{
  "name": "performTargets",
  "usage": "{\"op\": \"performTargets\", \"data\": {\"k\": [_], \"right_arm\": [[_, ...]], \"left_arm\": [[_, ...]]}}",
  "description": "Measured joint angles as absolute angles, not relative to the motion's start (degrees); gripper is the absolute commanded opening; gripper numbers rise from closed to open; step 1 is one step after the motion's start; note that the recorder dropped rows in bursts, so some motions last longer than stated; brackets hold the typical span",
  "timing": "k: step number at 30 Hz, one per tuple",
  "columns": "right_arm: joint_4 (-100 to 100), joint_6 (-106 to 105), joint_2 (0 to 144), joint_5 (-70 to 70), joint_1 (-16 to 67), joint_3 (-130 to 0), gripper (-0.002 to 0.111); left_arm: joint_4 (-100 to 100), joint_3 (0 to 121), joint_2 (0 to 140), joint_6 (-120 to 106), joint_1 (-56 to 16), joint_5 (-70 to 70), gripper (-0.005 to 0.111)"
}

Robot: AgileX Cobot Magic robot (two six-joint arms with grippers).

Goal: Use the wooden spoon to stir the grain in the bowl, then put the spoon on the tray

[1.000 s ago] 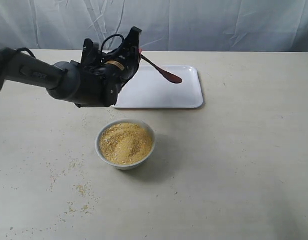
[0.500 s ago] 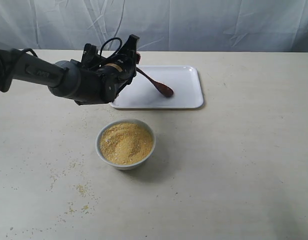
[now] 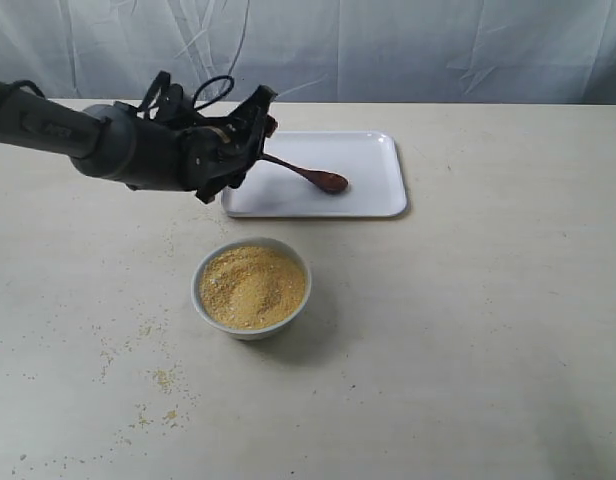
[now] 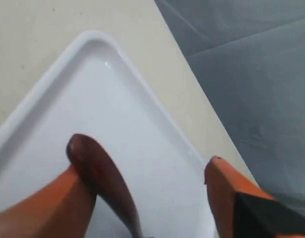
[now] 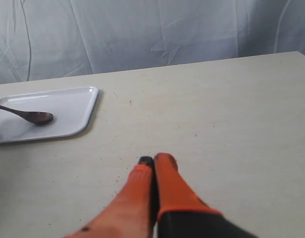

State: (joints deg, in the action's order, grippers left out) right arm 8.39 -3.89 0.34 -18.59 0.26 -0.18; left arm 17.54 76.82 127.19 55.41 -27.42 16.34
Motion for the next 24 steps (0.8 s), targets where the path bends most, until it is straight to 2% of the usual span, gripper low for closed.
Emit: {"op": "performTargets", "data": {"k": [2, 7, 19, 20, 24], "right_arm": [[8.4, -3.9, 0.3, -18.6, 0.3, -0.2, 0.000], [8.4, -3.9, 0.3, -18.6, 0.3, -0.2, 0.000], [8.4, -3.9, 0.3, -18.6, 0.3, -0.2, 0.000], [8.4, -3.9, 0.3, -18.6, 0.3, -0.2, 0.000], [8.4, -3.9, 0.3, -18.6, 0.3, -0.2, 0.000]], "left_arm": [[15.0, 76.8, 125.8, 55.3, -26.4, 14.5, 0.062], [7.7, 77.0, 123.2, 55.1, -23.0, -0.7, 0.061], [-6.1, 80.3, 122.9, 48.7, -23.0, -10.4, 0.061], [-6.3, 81.0, 122.6, 47.0, -23.0, -12.2, 0.059], [-7.4, 83.8, 118.9, 36.9, -23.0, -19.8, 0.030]]}}
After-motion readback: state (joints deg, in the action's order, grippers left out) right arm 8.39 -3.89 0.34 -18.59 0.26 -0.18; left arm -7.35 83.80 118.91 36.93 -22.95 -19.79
